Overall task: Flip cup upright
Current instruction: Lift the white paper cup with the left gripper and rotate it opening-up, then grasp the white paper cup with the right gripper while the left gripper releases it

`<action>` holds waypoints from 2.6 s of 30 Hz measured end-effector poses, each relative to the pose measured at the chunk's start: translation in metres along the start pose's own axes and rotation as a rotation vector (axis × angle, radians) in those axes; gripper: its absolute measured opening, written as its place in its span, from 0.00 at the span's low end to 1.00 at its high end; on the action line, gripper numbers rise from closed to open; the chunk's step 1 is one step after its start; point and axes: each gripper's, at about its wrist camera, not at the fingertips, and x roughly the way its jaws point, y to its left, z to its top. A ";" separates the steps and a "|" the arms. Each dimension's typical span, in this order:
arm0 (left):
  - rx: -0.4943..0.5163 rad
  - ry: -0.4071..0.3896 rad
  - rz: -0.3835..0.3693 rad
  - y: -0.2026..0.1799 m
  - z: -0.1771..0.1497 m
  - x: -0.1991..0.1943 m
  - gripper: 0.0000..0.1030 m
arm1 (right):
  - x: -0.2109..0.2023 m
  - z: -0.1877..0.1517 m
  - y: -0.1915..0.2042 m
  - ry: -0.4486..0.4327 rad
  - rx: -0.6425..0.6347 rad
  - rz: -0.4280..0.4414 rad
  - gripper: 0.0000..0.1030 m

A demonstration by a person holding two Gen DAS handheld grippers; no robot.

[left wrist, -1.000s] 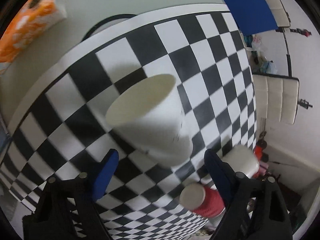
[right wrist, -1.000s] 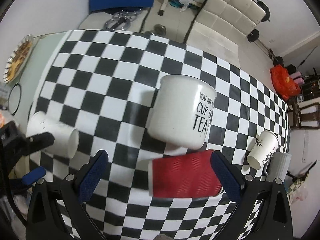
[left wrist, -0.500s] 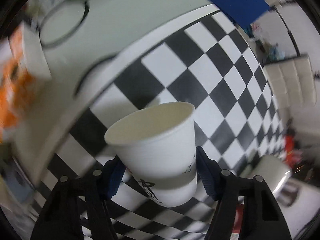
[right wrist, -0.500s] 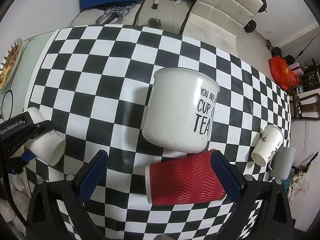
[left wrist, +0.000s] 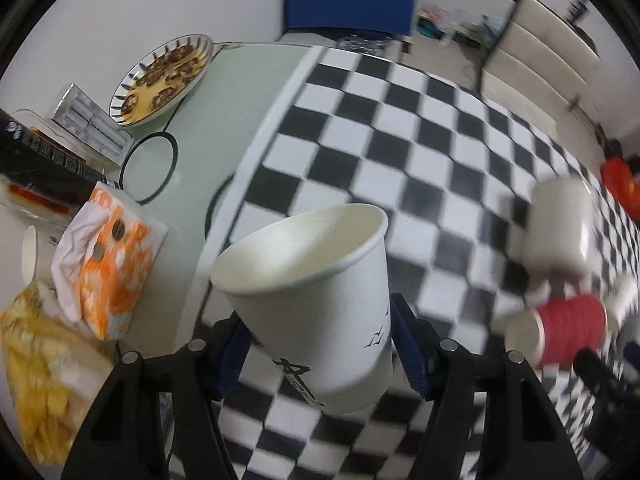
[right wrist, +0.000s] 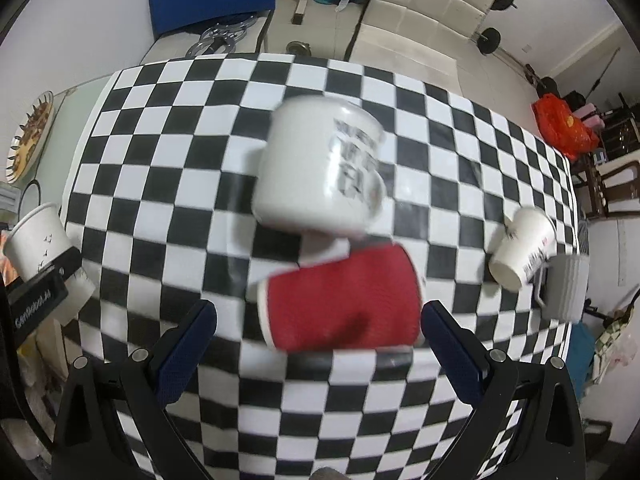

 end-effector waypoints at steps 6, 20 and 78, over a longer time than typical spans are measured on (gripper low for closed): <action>0.131 0.004 0.000 -0.050 -0.046 -0.028 0.60 | -0.012 -0.066 -0.044 0.006 0.025 0.019 1.00; 0.383 0.176 -0.094 -0.185 -0.193 -0.027 0.60 | 0.041 -0.217 -0.169 0.158 0.142 0.068 1.00; 0.122 0.078 0.059 -0.088 -0.186 0.034 0.87 | 0.077 -0.205 -0.153 0.337 0.073 0.483 0.91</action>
